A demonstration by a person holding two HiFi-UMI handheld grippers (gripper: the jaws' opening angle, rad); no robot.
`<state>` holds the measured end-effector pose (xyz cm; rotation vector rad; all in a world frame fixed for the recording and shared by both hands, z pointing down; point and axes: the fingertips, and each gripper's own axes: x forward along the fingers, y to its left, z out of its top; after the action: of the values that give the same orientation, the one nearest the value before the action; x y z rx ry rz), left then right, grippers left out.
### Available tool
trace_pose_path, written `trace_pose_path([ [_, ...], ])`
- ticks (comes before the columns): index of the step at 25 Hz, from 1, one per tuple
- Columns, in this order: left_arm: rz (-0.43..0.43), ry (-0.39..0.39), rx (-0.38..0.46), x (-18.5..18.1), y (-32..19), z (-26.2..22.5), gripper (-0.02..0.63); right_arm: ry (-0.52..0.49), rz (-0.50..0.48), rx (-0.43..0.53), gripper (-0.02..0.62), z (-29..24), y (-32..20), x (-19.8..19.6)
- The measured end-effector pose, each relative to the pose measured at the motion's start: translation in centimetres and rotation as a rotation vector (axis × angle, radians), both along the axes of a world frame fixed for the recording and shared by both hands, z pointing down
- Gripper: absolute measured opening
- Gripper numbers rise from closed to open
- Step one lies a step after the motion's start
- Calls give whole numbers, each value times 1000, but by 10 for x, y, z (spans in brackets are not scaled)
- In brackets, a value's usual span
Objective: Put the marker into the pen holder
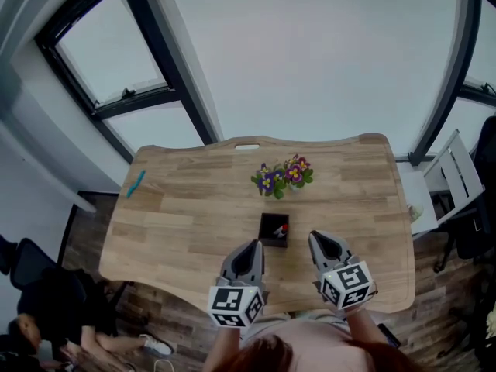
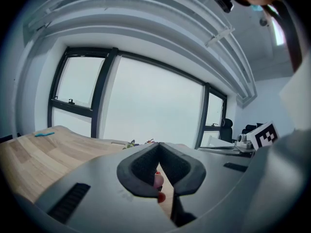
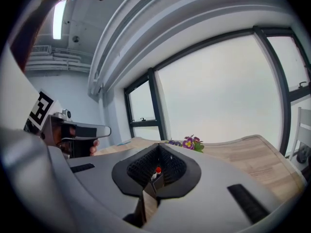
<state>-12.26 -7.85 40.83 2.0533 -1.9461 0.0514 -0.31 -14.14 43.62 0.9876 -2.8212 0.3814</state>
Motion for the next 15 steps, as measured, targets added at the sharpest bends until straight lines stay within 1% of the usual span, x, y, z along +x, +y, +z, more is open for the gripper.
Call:
trace_pose_path([
  [8,-13,-12,20,24,1,-10,2,-14,17,60,0,-20,5,29],
  [12,-23,-11,27,38,2,-11,2,21,6,103,2,-21,7,40],
  [15,-32,-12,27,48,4,-11,2,48,8,113,0,-19,5,51],
])
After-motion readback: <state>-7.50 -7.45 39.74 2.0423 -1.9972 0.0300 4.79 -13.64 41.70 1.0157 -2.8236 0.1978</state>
